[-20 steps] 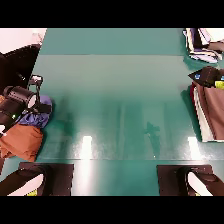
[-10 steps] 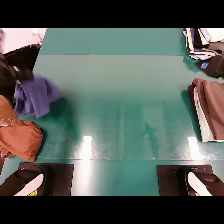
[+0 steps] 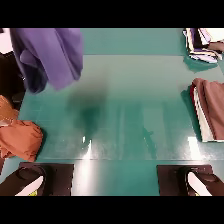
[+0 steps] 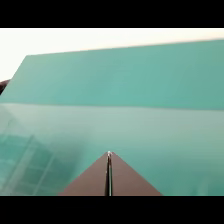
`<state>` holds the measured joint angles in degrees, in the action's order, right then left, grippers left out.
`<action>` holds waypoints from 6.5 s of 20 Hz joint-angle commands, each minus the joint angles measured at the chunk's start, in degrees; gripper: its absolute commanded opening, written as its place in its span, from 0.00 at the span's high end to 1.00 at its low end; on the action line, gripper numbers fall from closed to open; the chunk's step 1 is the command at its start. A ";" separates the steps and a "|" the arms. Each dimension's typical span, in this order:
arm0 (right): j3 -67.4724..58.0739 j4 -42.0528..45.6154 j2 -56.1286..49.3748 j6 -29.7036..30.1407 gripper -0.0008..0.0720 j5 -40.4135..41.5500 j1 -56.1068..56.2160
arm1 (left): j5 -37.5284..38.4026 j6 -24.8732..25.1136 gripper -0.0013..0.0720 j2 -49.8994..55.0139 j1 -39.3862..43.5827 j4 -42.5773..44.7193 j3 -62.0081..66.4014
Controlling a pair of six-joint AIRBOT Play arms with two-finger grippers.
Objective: Fold the shirts.
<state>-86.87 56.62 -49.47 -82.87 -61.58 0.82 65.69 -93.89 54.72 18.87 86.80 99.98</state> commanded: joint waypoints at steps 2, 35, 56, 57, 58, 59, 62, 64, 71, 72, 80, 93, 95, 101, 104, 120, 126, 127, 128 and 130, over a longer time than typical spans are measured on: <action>-1.40 0.44 -0.04 -0.02 0.96 -0.35 0.00 | 4.15 1.42 0.95 8.72 16.83 -1.90 1.55; -1.29 0.46 -0.07 -0.04 0.96 -6.99 0.04 | -9.11 19.37 0.83 26.40 1.66 -37.70 -43.56; 47.76 -8.98 -22.23 2.56 0.37 1.64 16.00 | -5.70 18.93 0.95 18.45 -5.20 -29.77 -33.75; 45.86 -8.94 -24.61 2.56 0.37 2.12 18.08 | -5.70 18.93 0.95 18.45 -5.22 -29.75 -33.75; 44.09 -8.94 -26.67 2.56 0.40 2.60 19.69 | -5.66 18.93 0.95 18.45 -5.22 -29.77 -33.75; 42.18 -8.85 -28.72 2.56 0.42 3.06 21.22 | -5.64 18.93 0.95 18.45 -5.20 -29.77 -33.75; 37.55 -8.50 -32.72 3.63 0.88 3.45 24.09 | -5.66 18.88 0.95 18.43 -5.20 -29.77 -33.73; 34.82 -8.35 -33.79 5.05 0.96 3.72 25.20 | -6.10 18.62 0.95 18.12 -5.20 -29.83 -33.70; 17.22 -0.46 -16.85 4.87 0.97 -6.14 18.75 | -1.99 17.42 0.95 2.25 -5.22 -22.69 -23.45; 14.25 -0.44 -13.57 4.85 0.97 -7.04 17.35 | -0.59 17.40 0.95 -0.37 -5.20 -22.73 -20.33; -3.41 2.01 3.21 1.46 0.97 -14.16 7.15 | 10.23 16.09 0.95 -7.87 -5.20 -22.88 -3.63; 23.89 6.38 -6.62 -2.69 0.97 -19.12 6.78 | 4.70 15.78 0.95 -7.10 -4.92 -23.91 -58.93; 26.14 6.40 -6.64 -2.69 0.97 -17.31 6.38 | 4.61 17.33 0.95 -7.10 -4.92 -27.74 -63.39; 26.03 6.45 -6.12 -2.62 0.97 -16.11 6.25 | -0.28 17.81 0.10 -7.10 -5.09 -35.58 -62.38; 26.03 6.38 -6.12 -2.62 0.97 -16.17 6.25 | -1.92 15.78 0.10 -7.10 -8.50 -30.97 -55.54; 26.03 5.97 -6.14 -2.62 0.97 -15.26 6.25 | -7.61 21.64 0.10 18.60 -12.20 -38.51 -53.70; 26.03 5.97 -6.14 -2.62 0.97 -15.30 6.25 | -6.73 23.10 0.10 18.53 -12.20 -44.68 -53.68; 26.03 5.97 -6.14 -2.62 0.97 -15.30 6.25 | -6.71 24.04 0.10 18.53 -12.20 -46.34 -53.68; 26.03 5.99 -6.14 -2.64 0.97 -15.28 6.25 | -6.64 24.52 0.10 18.53 -12.20 -48.17 -53.68; 26.03 5.97 -6.14 -2.62 0.97 -15.26 6.25 | -6.62 26.60 0.10 18.53 -12.20 -52.00 -53.68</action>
<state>-60.86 62.61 -55.64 -85.47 -76.88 7.05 58.92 -69.89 73.19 6.72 40.53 46.24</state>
